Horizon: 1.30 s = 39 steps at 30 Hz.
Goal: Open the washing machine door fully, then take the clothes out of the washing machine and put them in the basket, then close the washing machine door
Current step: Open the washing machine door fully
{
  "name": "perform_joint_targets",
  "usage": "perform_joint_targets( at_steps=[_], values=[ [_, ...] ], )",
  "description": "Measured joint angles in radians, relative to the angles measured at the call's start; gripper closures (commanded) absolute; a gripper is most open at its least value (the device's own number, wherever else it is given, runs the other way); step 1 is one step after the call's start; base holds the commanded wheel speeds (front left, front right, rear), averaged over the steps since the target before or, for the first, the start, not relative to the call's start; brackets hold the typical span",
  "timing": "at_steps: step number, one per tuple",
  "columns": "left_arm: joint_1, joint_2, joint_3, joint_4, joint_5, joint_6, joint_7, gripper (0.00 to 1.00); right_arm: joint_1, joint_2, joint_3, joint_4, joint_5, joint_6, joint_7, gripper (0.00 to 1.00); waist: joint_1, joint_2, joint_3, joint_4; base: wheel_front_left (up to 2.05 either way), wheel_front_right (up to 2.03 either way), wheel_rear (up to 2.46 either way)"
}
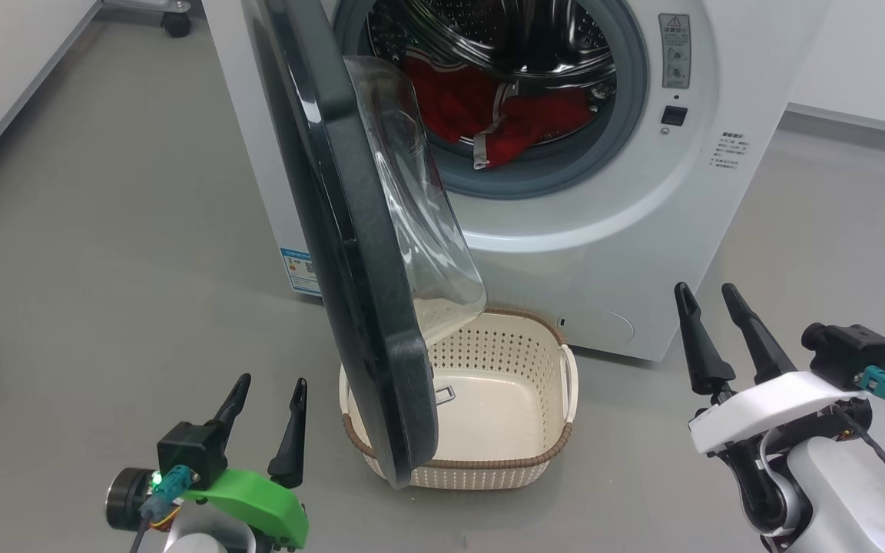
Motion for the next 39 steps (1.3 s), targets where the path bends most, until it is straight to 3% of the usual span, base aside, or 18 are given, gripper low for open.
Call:
perform_joint_targets(
  at_steps=[10,20,39],
  values=[
    [0.003,0.0,0.001,-0.001,0.0,0.001,0.0,0.0,0.024,0.04,-0.061,0.004,-0.217,-0.102,0.012,0.0,0.0,0.0,-0.004,-0.007,0.0,0.0,0.0],
    [0.004,0.0,0.002,-0.004,0.0,0.002,0.0,0.0,0.09,0.068,-0.059,0.018,-0.356,-0.152,0.012,0.0,0.0,0.0,0.001,-0.009,0.0,0.0,0.0],
    [0.006,0.0,0.007,-0.005,0.0,0.009,0.0,0.0,0.129,0.141,-0.125,0.02,-0.449,-0.159,0.012,0.0,0.0,0.0,0.007,-0.016,0.0,0.0,0.0]
  ],
)
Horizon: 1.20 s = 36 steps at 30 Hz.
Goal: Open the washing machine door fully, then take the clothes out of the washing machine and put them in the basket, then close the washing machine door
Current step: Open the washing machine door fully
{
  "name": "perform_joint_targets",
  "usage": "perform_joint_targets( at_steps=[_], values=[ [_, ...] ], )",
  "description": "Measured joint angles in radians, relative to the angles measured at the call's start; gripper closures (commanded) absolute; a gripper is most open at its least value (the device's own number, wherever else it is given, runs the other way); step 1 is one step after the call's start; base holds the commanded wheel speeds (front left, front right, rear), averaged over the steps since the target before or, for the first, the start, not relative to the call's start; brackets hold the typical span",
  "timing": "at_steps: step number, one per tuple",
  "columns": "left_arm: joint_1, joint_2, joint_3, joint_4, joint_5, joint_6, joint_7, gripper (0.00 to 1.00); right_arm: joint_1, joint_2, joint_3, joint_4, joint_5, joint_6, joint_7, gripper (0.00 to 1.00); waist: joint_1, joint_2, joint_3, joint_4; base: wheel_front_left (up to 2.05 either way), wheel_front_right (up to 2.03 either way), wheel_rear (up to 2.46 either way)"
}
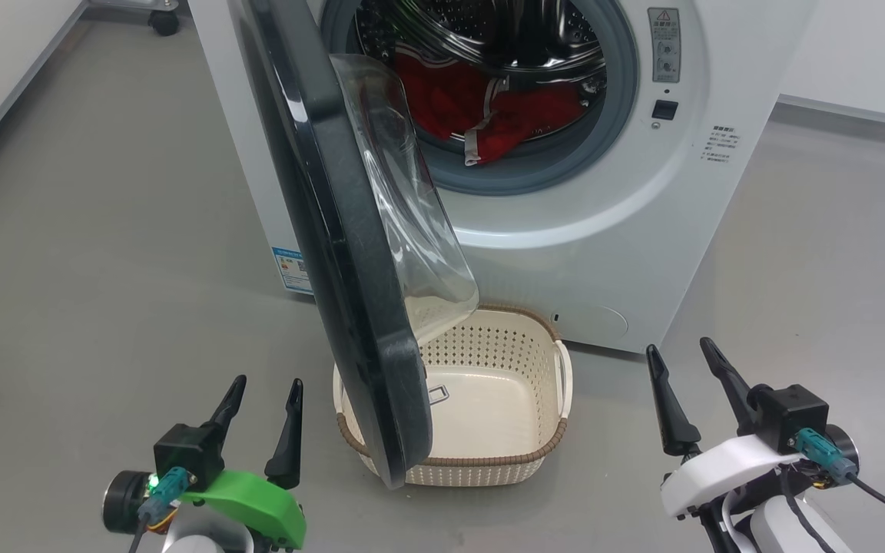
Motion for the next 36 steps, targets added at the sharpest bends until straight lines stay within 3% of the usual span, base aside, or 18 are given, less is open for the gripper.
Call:
perform_joint_targets(
  at_steps=[1,2,3,4,5,14,21,30,36],
  values=[
    [0.0,0.0,0.0,0.0,0.0,0.0,0.0,0.04,0.003,0.002,-0.003,0.0,-0.004,0.0,0.0,0.0,0.0,0.0,0.0,0.0,0.0,0.0,0.0],
    [0.0,0.0,0.0,0.0,0.0,0.0,0.0,0.31,0.007,0.004,-0.006,0.0,-0.006,0.001,0.0,0.0,0.0,0.0,0.0,0.0,0.0,0.0,0.0],
    [0.0,0.0,0.0,0.0,0.0,0.0,0.0,0.65,0.01,0.006,-0.008,0.0,-0.009,0.003,0.0,0.0,0.0,0.0,0.001,0.0,0.0,0.0,0.0],
    [0.001,0.0,0.0,0.0,0.0,0.0,0.0,0.9,0.012,0.009,-0.01,0.0,-0.013,0.004,0.0,0.0,0.0,0.0,0.001,0.0,0.0,0.0,0.0],
    [0.001,0.0,0.0,0.0,0.0,0.0,0.0,1.0,0.013,0.013,-0.012,0.001,-0.015,0.005,0.0,0.0,0.0,0.0,0.001,0.0,0.0,0.0,0.0],
    [0.004,0.0,0.002,-0.002,0.0,0.001,0.0,1.0,0.013,0.028,-0.034,0.001,-0.049,0.026,0.0,0.0,0.0,0.0,0.005,0.002,0.0,0.0,0.0],
    [0.003,0.001,0.033,-0.058,0.003,0.035,0.0,1.0,0.014,0.038,-0.056,0.003,-0.065,0.036,0.0,0.0,0.0,0.0,0.007,0.005,0.0,0.0,0.0],
    [-0.062,0.006,0.093,-0.331,0.069,0.061,0.0,1.0,0.028,0.052,-0.082,0.011,-0.08,0.045,0.0,0.0,0.0,0.0,0.004,0.012,0.0,0.0,0.0],
    [-0.131,0.005,0.08,-0.552,0.125,0.049,-0.006,1.0,0.032,0.059,-0.097,0.016,-0.093,0.055,0.0,0.0,0.0,0.0,-0.001,0.016,0.0,0.0,0.0]
  ],
)
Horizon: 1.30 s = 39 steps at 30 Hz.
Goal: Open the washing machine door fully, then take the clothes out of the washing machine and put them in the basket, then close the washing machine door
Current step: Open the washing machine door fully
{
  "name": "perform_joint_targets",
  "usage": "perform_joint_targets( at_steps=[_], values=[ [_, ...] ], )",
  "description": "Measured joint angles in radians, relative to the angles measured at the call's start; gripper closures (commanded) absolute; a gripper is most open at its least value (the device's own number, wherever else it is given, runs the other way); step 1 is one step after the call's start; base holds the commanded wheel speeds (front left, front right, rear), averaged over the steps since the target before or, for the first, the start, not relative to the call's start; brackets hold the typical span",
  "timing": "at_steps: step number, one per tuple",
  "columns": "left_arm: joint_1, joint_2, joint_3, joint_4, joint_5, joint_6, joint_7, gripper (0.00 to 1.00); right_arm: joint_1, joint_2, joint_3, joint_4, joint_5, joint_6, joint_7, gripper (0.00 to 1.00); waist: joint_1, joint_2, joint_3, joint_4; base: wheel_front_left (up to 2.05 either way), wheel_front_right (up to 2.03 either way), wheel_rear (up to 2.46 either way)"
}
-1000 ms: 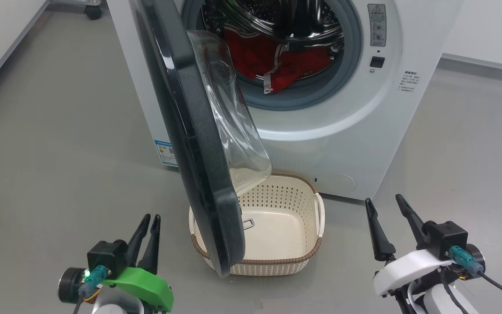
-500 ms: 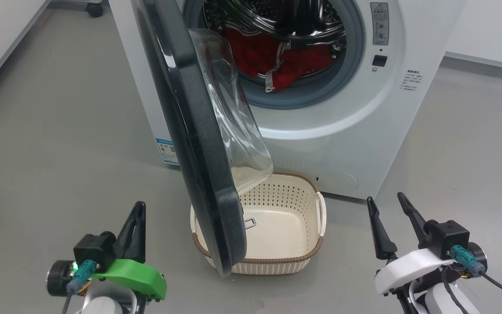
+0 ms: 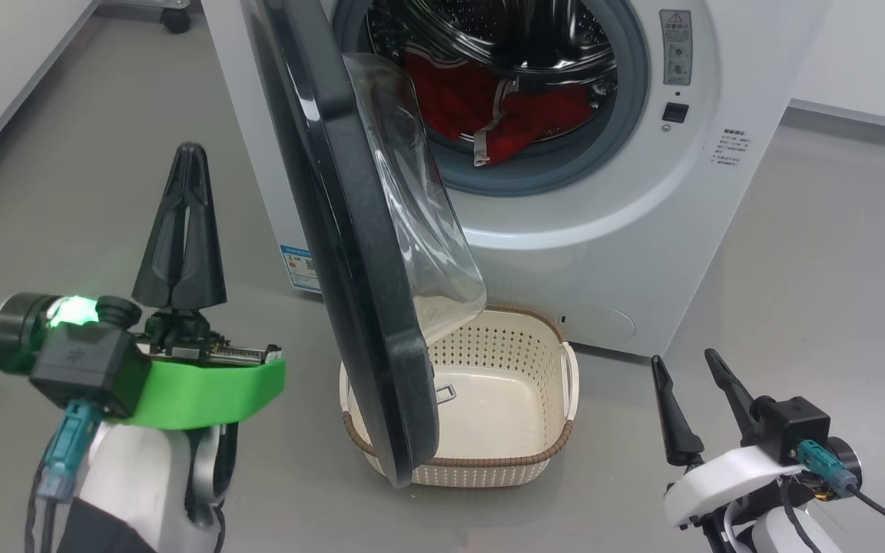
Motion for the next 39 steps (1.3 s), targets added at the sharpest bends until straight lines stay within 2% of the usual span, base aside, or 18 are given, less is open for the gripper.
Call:
perform_joint_targets(
  at_steps=[6,12,17,23,31,37,39],
  values=[
    [-0.009,-0.001,-0.115,-0.119,0.025,-0.06,0.0,1.0,0.001,0.009,-0.006,0.007,-0.015,0.01,0.0,0.0,0.0,0.0,-0.005,-0.003,0.0,0.0,0.0],
    [0.0,-0.001,-0.279,-0.163,0.021,-0.134,0.0,1.0,0.002,0.017,-0.017,0.012,-0.018,0.02,0.0,0.0,0.0,0.0,-0.008,-0.009,0.0,0.0,0.0],
    [0.063,-0.001,-0.406,-0.151,-0.019,-0.149,0.016,1.0,0.004,0.024,-0.02,0.018,-0.026,0.025,0.0,0.0,0.0,0.0,-0.008,-0.015,0.0,0.0,0.0],
    [0.135,0.002,-0.506,-0.109,-0.091,-0.155,0.105,1.0,0.007,0.028,-0.025,0.02,-0.033,0.034,0.0,0.0,0.0,0.0,-0.003,-0.022,0.0,0.0,0.0],
    [0.196,0.004,-0.513,-0.039,-0.142,-0.153,0.197,1.0,0.006,0.031,-0.036,0.022,-0.042,0.041,0.0,0.0,0.0,0.0,0.016,-0.028,0.0,0.0,0.0],
    [0.215,0.011,-0.425,0.048,-0.142,-0.091,0.228,1.0,0.005,0.033,-0.044,0.024,-0.052,0.043,0.0,0.0,0.0,0.0,0.031,-0.035,0.0,0.0,0.0],
    [0.215,0.014,-0.416,0.058,-0.14,-0.084,0.23,1.0,0.005,0.033,-0.047,0.024,-0.052,0.043,0.0,0.0,0.0,0.0,0.032,-0.035,0.0,0.0,0.0]
  ],
)
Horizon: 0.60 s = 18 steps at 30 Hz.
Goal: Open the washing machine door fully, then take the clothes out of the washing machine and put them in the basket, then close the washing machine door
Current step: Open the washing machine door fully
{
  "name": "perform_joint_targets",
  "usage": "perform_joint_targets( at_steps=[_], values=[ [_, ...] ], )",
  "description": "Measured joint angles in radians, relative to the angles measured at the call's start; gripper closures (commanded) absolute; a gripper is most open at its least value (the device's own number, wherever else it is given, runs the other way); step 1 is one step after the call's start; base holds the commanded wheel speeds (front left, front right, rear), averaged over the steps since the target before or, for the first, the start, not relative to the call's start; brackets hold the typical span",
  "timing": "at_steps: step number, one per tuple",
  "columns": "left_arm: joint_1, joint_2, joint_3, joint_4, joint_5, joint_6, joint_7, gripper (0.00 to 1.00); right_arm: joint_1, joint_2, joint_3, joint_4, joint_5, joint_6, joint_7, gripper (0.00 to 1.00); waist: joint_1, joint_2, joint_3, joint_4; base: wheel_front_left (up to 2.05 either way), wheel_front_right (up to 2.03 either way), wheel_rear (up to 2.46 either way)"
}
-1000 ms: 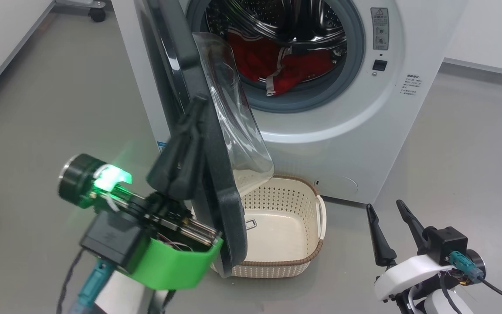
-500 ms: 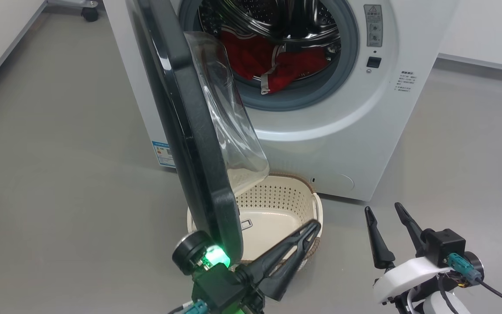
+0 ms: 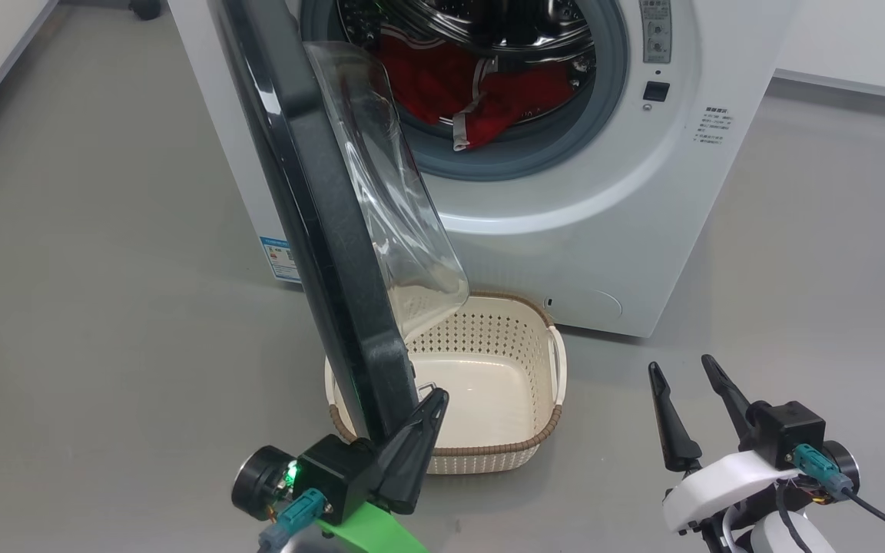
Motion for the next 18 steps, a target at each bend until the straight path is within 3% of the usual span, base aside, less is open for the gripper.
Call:
perform_joint_targets(
  at_steps=[18],
  values=[
    [-0.002,-0.007,0.059,0.068,-0.007,0.046,-0.02,1.0,-0.004,0.005,-0.023,0.0,-0.026,0.009,0.0,0.0,0.0,0.0,0.019,-0.005,0.0,0.0,0.0]
  ],
)
